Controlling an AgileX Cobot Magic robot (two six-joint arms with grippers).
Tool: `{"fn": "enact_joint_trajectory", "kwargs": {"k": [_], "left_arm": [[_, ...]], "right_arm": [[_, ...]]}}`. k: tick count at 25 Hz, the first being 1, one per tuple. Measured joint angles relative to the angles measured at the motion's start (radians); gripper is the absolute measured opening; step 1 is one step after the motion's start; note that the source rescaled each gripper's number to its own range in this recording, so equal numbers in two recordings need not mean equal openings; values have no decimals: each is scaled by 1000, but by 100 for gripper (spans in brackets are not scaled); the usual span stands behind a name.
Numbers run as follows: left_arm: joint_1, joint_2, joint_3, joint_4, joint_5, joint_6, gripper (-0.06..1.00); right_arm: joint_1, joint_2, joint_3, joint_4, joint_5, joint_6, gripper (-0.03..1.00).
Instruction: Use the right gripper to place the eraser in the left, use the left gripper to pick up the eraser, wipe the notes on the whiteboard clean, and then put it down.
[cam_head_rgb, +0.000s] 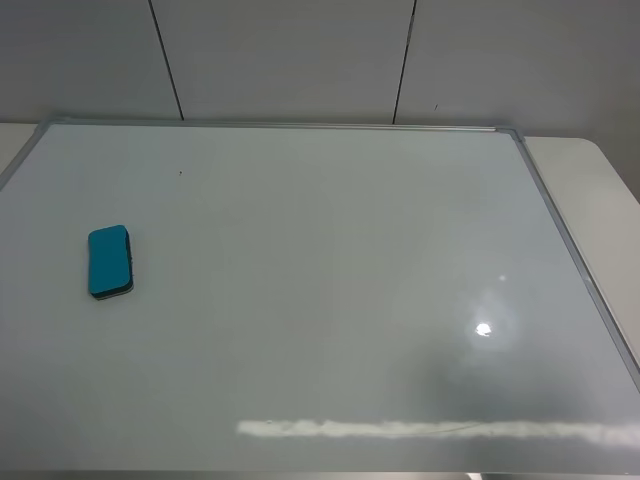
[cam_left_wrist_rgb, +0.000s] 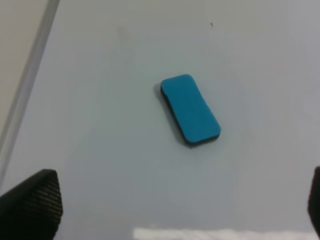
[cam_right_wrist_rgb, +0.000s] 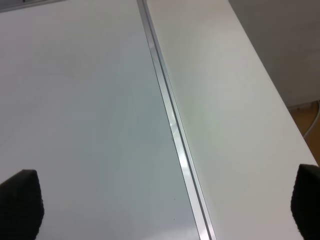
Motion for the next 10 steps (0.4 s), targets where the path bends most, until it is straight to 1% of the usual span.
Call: {"fn": "enact_joint_trajectory", "kwargs": {"k": [10], "left_arm": [[0,0,0,4,0,-3,100]], "right_arm": [[0,0,0,0,0,0,100]]}}
